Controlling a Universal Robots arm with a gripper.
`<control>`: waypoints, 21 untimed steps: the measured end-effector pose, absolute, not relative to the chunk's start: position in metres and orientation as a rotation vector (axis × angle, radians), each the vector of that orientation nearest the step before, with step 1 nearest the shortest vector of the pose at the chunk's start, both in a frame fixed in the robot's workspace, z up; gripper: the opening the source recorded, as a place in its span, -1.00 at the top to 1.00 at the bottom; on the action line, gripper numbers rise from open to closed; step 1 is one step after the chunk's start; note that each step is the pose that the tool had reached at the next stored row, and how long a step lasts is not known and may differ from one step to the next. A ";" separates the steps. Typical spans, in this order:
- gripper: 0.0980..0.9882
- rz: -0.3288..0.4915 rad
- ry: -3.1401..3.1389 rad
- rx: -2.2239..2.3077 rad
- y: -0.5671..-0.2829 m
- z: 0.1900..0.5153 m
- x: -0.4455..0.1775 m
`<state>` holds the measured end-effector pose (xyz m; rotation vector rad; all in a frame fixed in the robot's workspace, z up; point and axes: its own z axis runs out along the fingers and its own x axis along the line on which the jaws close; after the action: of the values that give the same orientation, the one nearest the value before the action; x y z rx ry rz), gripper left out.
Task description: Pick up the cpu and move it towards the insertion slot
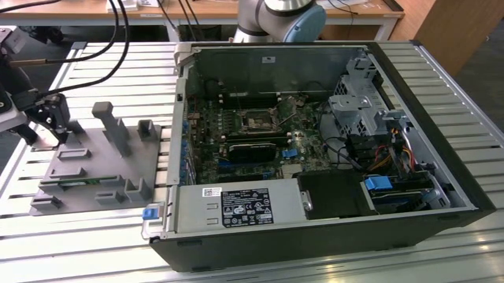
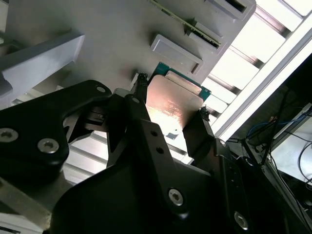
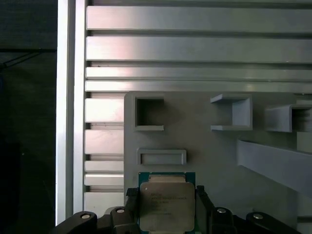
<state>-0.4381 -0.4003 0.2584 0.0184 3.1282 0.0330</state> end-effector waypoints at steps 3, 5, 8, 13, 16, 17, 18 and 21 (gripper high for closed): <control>0.00 0.033 3.128 0.018 -0.400 0.261 -0.438; 0.00 0.033 3.128 0.019 -0.400 0.263 -0.438; 0.00 0.033 3.128 0.018 -0.400 0.266 -0.438; 0.00 0.033 3.128 0.018 -0.400 0.274 -0.438; 0.00 0.033 3.128 0.018 -0.400 0.276 -0.438; 0.00 0.033 3.128 0.018 -0.400 0.277 -0.438; 0.00 0.033 3.128 0.019 -0.400 0.277 -0.438; 0.00 0.033 3.128 0.019 -0.400 0.279 -0.438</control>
<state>-0.4381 -0.4002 0.2794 0.0186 3.1281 0.0331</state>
